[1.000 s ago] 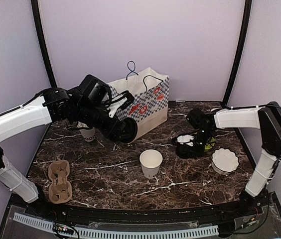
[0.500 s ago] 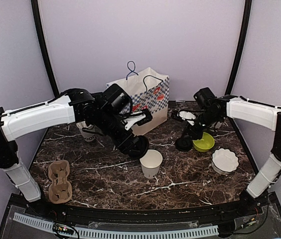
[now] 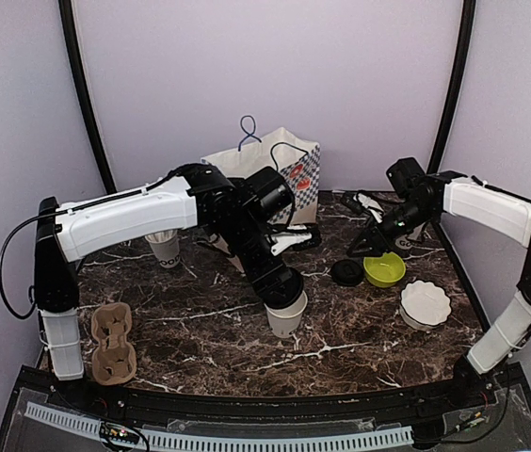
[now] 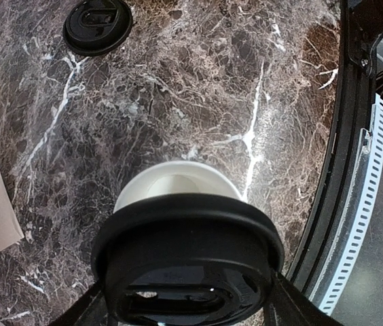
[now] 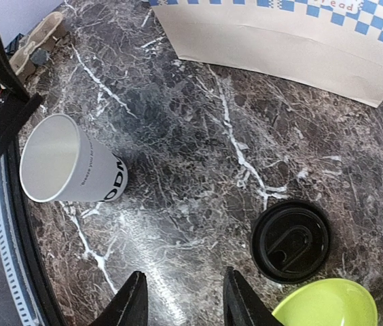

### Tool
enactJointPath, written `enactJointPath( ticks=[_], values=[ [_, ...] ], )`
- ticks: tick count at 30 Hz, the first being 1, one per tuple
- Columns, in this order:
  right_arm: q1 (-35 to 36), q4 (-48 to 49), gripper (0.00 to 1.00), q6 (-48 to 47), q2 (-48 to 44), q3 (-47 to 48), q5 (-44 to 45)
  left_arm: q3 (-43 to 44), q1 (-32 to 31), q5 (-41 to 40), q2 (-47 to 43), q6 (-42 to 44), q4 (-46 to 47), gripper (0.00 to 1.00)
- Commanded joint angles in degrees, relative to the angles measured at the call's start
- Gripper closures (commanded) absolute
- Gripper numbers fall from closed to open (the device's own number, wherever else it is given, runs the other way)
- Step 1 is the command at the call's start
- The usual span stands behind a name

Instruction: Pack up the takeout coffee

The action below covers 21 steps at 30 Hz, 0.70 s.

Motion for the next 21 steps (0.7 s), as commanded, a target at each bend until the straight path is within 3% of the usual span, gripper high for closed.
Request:
enactJointPath(
  ticks=[1, 21],
  values=[
    [0.0, -1.1, 0.62, 1.9, 0.5, 0.8, -5.6, 3.9, -0.4, -1.6, 1.4, 1.6, -5.2, 0.31],
    [0.0, -0.3, 0.61, 0.9, 0.9, -1.4, -6.9, 6.4, -0.4, -0.5, 5.8, 1.3, -4.2, 0.3]
  ],
)
